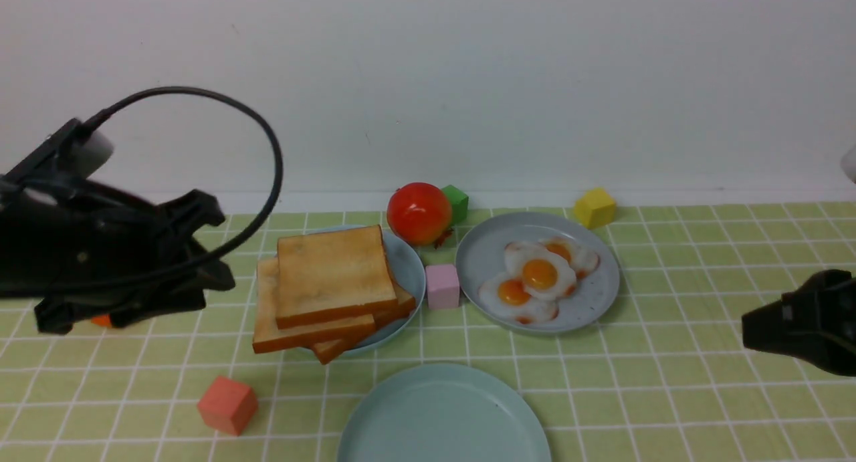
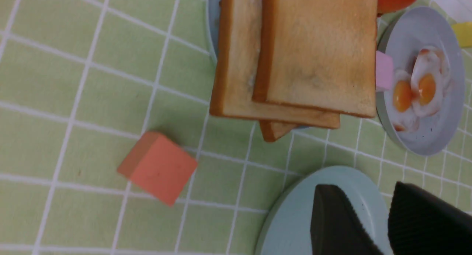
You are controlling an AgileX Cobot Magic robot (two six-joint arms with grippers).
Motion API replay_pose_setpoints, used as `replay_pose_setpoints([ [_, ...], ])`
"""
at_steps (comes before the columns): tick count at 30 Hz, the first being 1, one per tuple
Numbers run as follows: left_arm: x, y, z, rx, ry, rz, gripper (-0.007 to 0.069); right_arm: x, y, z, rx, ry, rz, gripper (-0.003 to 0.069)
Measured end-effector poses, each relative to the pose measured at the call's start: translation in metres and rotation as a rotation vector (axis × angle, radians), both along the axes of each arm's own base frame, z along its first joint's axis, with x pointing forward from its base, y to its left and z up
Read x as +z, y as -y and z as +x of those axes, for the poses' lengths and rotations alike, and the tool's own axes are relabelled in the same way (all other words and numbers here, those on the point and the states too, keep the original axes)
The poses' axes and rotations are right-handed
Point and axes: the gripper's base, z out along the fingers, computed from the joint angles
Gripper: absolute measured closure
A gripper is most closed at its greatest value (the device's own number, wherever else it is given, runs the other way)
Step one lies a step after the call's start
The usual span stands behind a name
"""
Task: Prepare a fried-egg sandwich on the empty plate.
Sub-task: Use the left arm to grab a slice of bread
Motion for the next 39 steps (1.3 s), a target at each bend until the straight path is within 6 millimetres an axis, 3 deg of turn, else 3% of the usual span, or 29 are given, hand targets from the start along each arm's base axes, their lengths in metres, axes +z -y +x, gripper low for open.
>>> replay_pose_setpoints([
  [4, -0.011, 0.003, 0.033, -0.021, -0.028, 0.019, 0.0353, 0.003, -0.004, 0.001, 0.066, 0.06, 0.006, 0.0421],
  [5, -0.02, 0.006, 0.048, -0.043, -0.046, 0.035, 0.032, 0.004, -0.005, 0.001, 0.081, 0.074, 0.009, 0.0421],
  [8, -0.037, 0.01, 0.069, -0.087, -0.076, 0.062, 0.026, 0.005, -0.005, 0.001, 0.086, 0.085, 0.008, 0.0421],
  [12, -0.052, 0.013, 0.089, -0.119, -0.072, 0.085, 0.0215, 0.005, -0.005, 0.002, 0.085, 0.096, 0.005, 0.0421],
  [18, -0.076, 0.015, 0.103, -0.127, -0.078, 0.09, 0.0224, 0.006, -0.005, 0.003, 0.08, 0.104, 0.004, 0.0421],
  [22, -0.085, 0.016, 0.107, -0.139, -0.082, 0.09, 0.0265, 0.006, -0.005, 0.003, 0.081, 0.104, 0.004, 0.0421],
  [27, -0.088, 0.017, 0.11, -0.165, -0.056, 0.096, 0.0402, 0.006, -0.005, 0.003, 0.081, 0.104, 0.004, 0.0421],
  [28, -0.089, 0.017, 0.11, -0.173, -0.05, 0.102, 0.0462, 0.006, -0.005, 0.003, 0.081, 0.104, 0.004, 0.0421],
  [33, -0.089, 0.016, 0.11, -0.185, -0.042, 0.113, 0.0623, 0.006, -0.005, 0.003, 0.08, 0.104, 0.005, 0.0421],
  [39, -0.081, 0.017, 0.106, -0.2, -0.044, 0.099, 0.0637, 0.006, -0.005, 0.003, 0.08, 0.103, 0.01, 0.0421],
])
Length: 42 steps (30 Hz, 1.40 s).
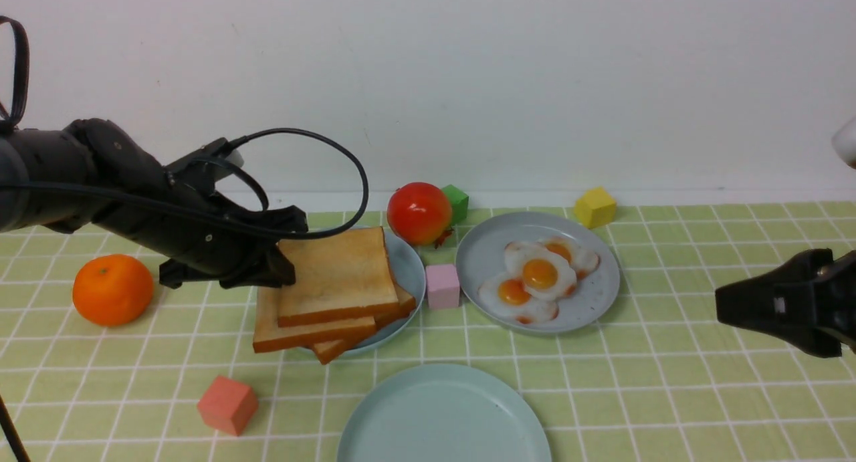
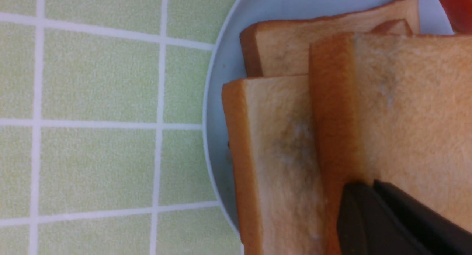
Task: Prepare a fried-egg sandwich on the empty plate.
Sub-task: Use the left arm to grab a slice of bread, then use the left arm to put a slice of bread into the empty plate in the middle, then use the right arm to grab a fried egg
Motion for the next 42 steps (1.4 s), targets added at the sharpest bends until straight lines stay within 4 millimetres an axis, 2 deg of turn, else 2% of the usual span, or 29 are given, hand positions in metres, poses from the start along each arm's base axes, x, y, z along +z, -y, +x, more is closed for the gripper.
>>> replay_pose_setpoints([
  [3, 0.017, 0.004, -0.011, -0.018, -0.002, -0.054, 0.0637, 0.0, 0.0, 0.0, 0.0, 0.0, 0.001, 0.0421],
  [4, 0.027, 0.012, -0.025, -0.038, 0.003, -0.109, 0.0637, 0.0, 0.0, 0.0, -0.001, -0.001, 0.002, 0.0421],
  [5, 0.031, 0.013, -0.028, -0.042, 0.011, -0.117, 0.0637, 0.0, 0.0, 0.0, -0.001, -0.001, 0.002, 0.0421],
  [6, 0.035, 0.022, -0.044, -0.067, 0.018, -0.158, 0.0637, 0.0, 0.0, 0.0, -0.001, -0.001, 0.002, 0.0421],
  [7, 0.032, 0.026, -0.052, -0.076, 0.008, -0.169, 0.0637, 0.0, 0.0, 0.0, -0.001, -0.001, 0.002, 0.0421],
  [8, 0.03, 0.038, -0.073, -0.095, 0.001, -0.22, 0.0637, 0.0, 0.0, 0.0, -0.001, -0.001, 0.002, 0.0421],
  [9, 0.028, 0.039, -0.075, -0.097, -0.006, -0.223, 0.0637, 0.0, 0.0, 0.0, -0.001, -0.001, 0.002, 0.0421],
  [11, 0.011, 0.054, -0.105, -0.148, -0.034, -0.246, 0.0637, 0.0, 0.0, 0.0, -0.001, -0.001, 0.002, 0.0421],
  [12, 0.007, 0.056, -0.109, -0.15, -0.047, -0.25, 0.0637, 0.0, 0.0, 0.0, -0.001, -0.001, 0.002, 0.0421],
  [13, -0.006, 0.063, -0.123, -0.16, -0.073, -0.248, 0.0637, 0.0, 0.0, 0.0, 0.001, -0.003, 0.002, 0.0421],
  [14, -0.006, 0.063, -0.122, -0.16, -0.068, -0.244, 0.0637, 0.0, 0.0, 0.0, 0.001, -0.003, 0.002, 0.0421],
  [15, -0.021, 0.068, -0.135, -0.142, -0.091, -0.22, 0.0637, 0.0, 0.0, -0.001, 0.005, -0.009, 0.001, 0.0421],
  [19, -0.043, 0.074, -0.144, -0.088, -0.104, -0.152, 0.062, -0.001, -0.001, -0.001, 0.01, -0.016, 0.0, 0.0421],
  [23, -0.054, 0.08, -0.145, -0.068, -0.108, -0.107, 0.055, -0.001, -0.001, -0.001, 0.01, -0.016, 0.0, 0.0421],
  [25, -0.055, 0.082, -0.145, -0.071, -0.102, -0.097, 0.0483, -0.001, -0.001, -0.002, 0.014, -0.022, -0.001, 0.0421],
  [30, -0.054, 0.08, -0.141, -0.055, -0.07, -0.077, 0.0257, -0.002, -0.001, -0.004, 0.029, -0.043, -0.003, 0.0421],
  [32, -0.048, 0.083, -0.141, -0.094, -0.062, -0.093, 0.0162, -0.002, -0.001, -0.004, 0.029, -0.044, -0.002, 0.0421],
  [34, -0.038, 0.086, -0.142, -0.149, -0.037, -0.103, 0.0104, -0.002, -0.002, -0.004, 0.03, -0.048, 0.012, 0.0421],
  [36, -0.018, 0.09, -0.142, -0.233, 0.02, -0.117, 0.0064, -0.001, -0.004, -0.004, 0.028, -0.052, 0.041, 0.0421],
  [37, -0.015, 0.091, -0.142, -0.237, 0.025, -0.123, 0.0062, -0.001, -0.004, -0.004, 0.028, -0.053, 0.046, 0.0421],
  [38, 0.009, 0.094, -0.142, -0.326, 0.103, -0.123, 0.005, 0.0, -0.005, -0.002, 0.018, -0.052, 0.077, 0.0421],
  [40, 0.035, 0.097, -0.141, -0.417, 0.183, -0.115, 0.0054, -0.001, -0.007, 0.004, -0.006, -0.048, 0.107, 0.0421],
  [41, 0.056, 0.1, -0.142, -0.502, 0.235, -0.104, 0.0076, -0.003, -0.007, 0.011, -0.03, -0.042, 0.114, 0.0421],
  [42, 0.063, 0.1, -0.141, -0.523, 0.259, -0.094, 0.0081, -0.004, -0.007, 0.013, -0.033, -0.047, 0.115, 0.0421],
])
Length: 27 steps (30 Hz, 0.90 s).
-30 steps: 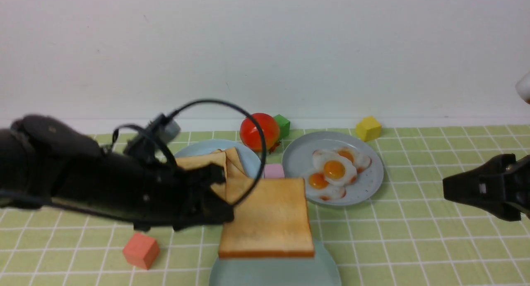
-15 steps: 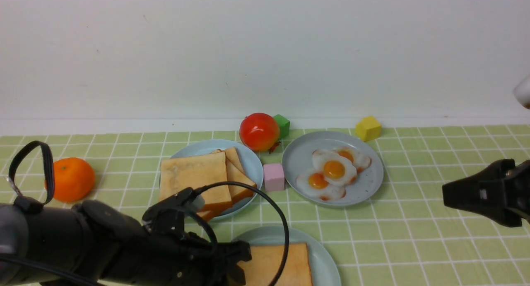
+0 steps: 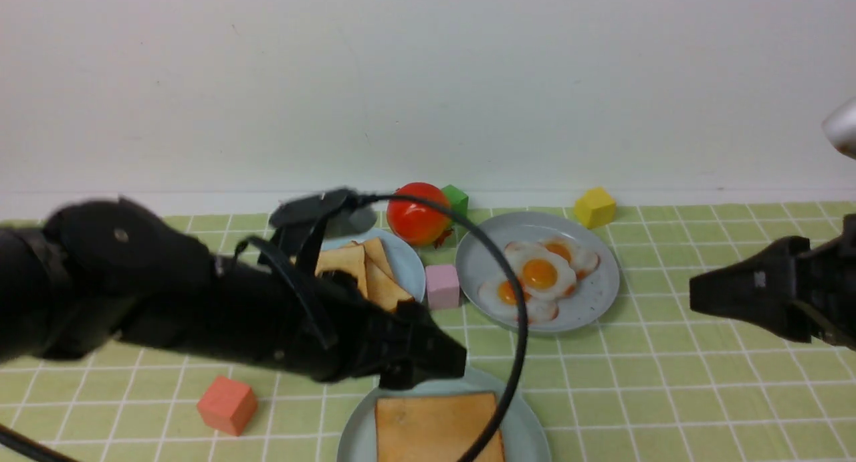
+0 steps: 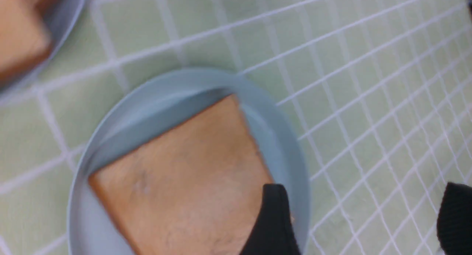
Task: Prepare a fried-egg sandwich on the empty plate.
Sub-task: Use the right arm to grab a fried egg
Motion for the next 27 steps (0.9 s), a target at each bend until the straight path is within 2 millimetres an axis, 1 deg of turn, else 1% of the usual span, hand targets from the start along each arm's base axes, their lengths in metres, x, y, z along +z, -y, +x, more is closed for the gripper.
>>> replay_pose_setpoints([
  [1, 0.02, 0.002, -0.001, -0.084, 0.043, 0.022, 0.012, -0.004, 0.0, 0.008, -0.021, -0.005, -0.002, 0.0421],
  [3, 0.05, 0.003, -0.001, -0.177, 0.108, 0.077, 0.0227, -0.011, 0.0, 0.023, -0.061, -0.02, 0.003, 0.0418],
  [4, 0.063, 0.003, 0.0, -0.204, 0.122, 0.107, 0.0296, -0.014, -0.001, 0.031, -0.086, -0.035, 0.013, 0.0413],
  [5, 0.077, 0.001, 0.0, -0.214, 0.135, 0.141, 0.0389, -0.02, -0.002, 0.044, -0.119, -0.064, 0.028, 0.0401],
  [6, 0.084, 0.0, 0.001, -0.206, 0.133, 0.157, 0.0452, -0.022, -0.003, 0.052, -0.139, -0.074, 0.039, 0.0391],
  [7, 0.094, -0.002, 0.002, -0.19, 0.152, 0.18, 0.0544, -0.026, -0.004, 0.062, -0.161, -0.091, 0.052, 0.0376],
  [8, 0.099, -0.004, 0.003, -0.174, 0.16, 0.19, 0.0592, -0.031, -0.005, 0.072, -0.179, -0.111, 0.062, 0.0361],
  [9, 0.101, -0.004, 0.004, -0.166, 0.163, 0.194, 0.061, -0.032, -0.006, 0.076, -0.184, -0.118, 0.065, 0.0353],
  [10, 0.106, -0.006, 0.005, -0.144, 0.171, 0.203, 0.0638, -0.036, -0.008, 0.09, -0.196, -0.135, 0.073, 0.0322],
  [13, 0.107, -0.008, 0.006, -0.113, 0.156, 0.217, 0.0638, -0.058, -0.014, 0.125, -0.218, -0.204, 0.079, 0.0262],
  [14, 0.107, -0.008, 0.005, -0.113, 0.154, 0.217, 0.0638, -0.057, -0.014, 0.126, -0.219, -0.198, 0.08, 0.0259],
  [15, 0.106, -0.008, 0.005, -0.112, 0.147, 0.222, 0.0638, -0.072, -0.017, 0.142, -0.237, -0.235, 0.085, 0.0243],
  [16, 0.105, -0.008, 0.005, -0.112, 0.145, 0.222, 0.0638, -0.073, -0.017, 0.144, -0.239, -0.238, 0.086, 0.0242],
  [18, 0.105, -0.008, 0.005, -0.11, 0.141, 0.222, 0.0638, -0.094, -0.02, 0.165, -0.276, -0.282, 0.107, 0.0235],
  [20, 0.105, -0.008, 0.005, -0.11, 0.14, 0.221, 0.0638, -0.114, -0.022, 0.179, -0.314, -0.321, 0.127, 0.0235],
  [21, 0.105, -0.008, 0.005, -0.11, 0.139, 0.222, 0.0638, -0.118, -0.023, 0.183, -0.328, -0.328, 0.138, 0.0235],
  [22, 0.105, -0.008, 0.005, -0.11, 0.139, 0.222, 0.0638, -0.126, -0.023, 0.187, -0.342, -0.343, 0.142, 0.0235],
  [23, 0.105, -0.008, 0.005, -0.11, 0.139, 0.222, 0.0638, -0.127, -0.023, 0.188, -0.345, -0.344, 0.145, 0.0235],
  [25, 0.105, -0.008, 0.005, -0.112, 0.136, 0.223, 0.0638, -0.145, -0.023, 0.199, -0.384, -0.366, 0.151, 0.0235],
  [27, 0.105, -0.008, 0.005, -0.113, 0.134, 0.224, 0.0638, -0.158, -0.023, 0.206, -0.412, -0.379, 0.153, 0.0235],
])
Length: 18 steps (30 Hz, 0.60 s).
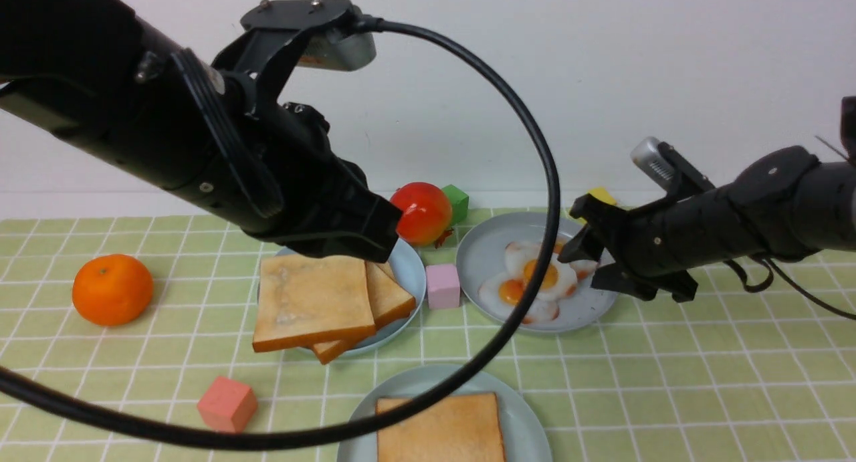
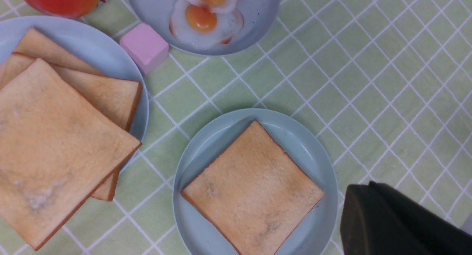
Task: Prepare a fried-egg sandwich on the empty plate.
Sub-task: Use the right arm to grab a fried egg
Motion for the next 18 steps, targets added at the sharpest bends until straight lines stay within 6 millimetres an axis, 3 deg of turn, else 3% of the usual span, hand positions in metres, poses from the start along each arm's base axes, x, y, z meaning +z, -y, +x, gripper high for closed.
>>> replay_pose_setpoints([
  [5, 0.0, 0.0, 0.0, 0.0, -0.002, 0.001, 0.0638, -0.023, -0.001, 0.007, -0.056, -0.052, 0.036, 0.0235],
  [10, -0.001, -0.001, 0.001, 0.001, 0.007, 0.018, 0.0638, -0.029, -0.002, 0.012, -0.108, -0.07, 0.088, 0.0249],
  [15, -0.001, -0.002, 0.001, 0.001, 0.011, 0.024, 0.0638, -0.034, -0.002, 0.014, -0.109, -0.069, 0.09, 0.0386],
  [18, -0.001, -0.002, 0.0, -0.003, 0.002, 0.029, 0.0638, -0.038, -0.002, 0.015, -0.117, -0.075, 0.09, 0.0533],
])
